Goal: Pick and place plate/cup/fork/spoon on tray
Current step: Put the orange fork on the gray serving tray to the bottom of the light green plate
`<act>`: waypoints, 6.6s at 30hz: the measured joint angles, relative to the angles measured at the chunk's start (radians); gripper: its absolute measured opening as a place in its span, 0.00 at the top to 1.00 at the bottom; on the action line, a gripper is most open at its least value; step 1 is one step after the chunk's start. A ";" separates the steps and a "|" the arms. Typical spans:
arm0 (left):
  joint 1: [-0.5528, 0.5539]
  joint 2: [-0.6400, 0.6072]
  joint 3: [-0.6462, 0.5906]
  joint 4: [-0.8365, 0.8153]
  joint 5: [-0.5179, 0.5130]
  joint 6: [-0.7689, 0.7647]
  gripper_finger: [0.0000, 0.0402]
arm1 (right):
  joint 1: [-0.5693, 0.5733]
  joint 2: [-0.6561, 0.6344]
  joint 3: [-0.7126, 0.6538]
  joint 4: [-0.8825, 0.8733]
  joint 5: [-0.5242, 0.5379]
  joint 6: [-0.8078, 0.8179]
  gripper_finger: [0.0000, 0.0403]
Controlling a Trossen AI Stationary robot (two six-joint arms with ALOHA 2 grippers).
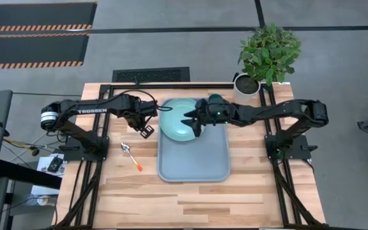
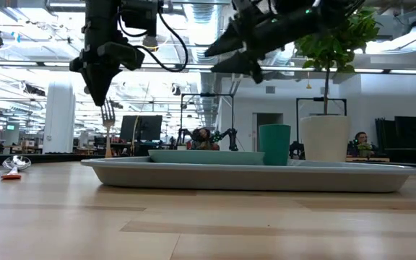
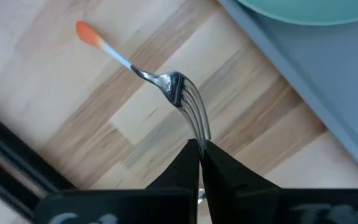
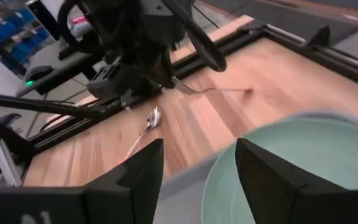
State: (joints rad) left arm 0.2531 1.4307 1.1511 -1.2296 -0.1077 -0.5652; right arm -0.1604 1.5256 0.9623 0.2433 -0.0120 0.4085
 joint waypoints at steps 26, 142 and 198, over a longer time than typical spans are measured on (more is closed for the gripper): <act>0.000 0.000 0.037 0.021 0.104 0.079 1.00 | -0.033 0.604 0.493 0.245 -0.356 -0.330 0.34; 0.033 -0.357 -0.272 1.686 0.960 -0.801 0.61 | -0.006 0.201 0.628 0.610 -1.221 -0.126 1.00; -0.034 -0.252 -0.272 2.030 1.038 -0.937 0.68 | -0.100 0.217 0.628 0.521 -1.211 -0.207 1.00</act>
State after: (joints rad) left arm 0.2192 1.1786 0.8787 0.8001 0.9302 -1.5018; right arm -0.2600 1.7422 1.5902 0.7645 -1.2232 0.2010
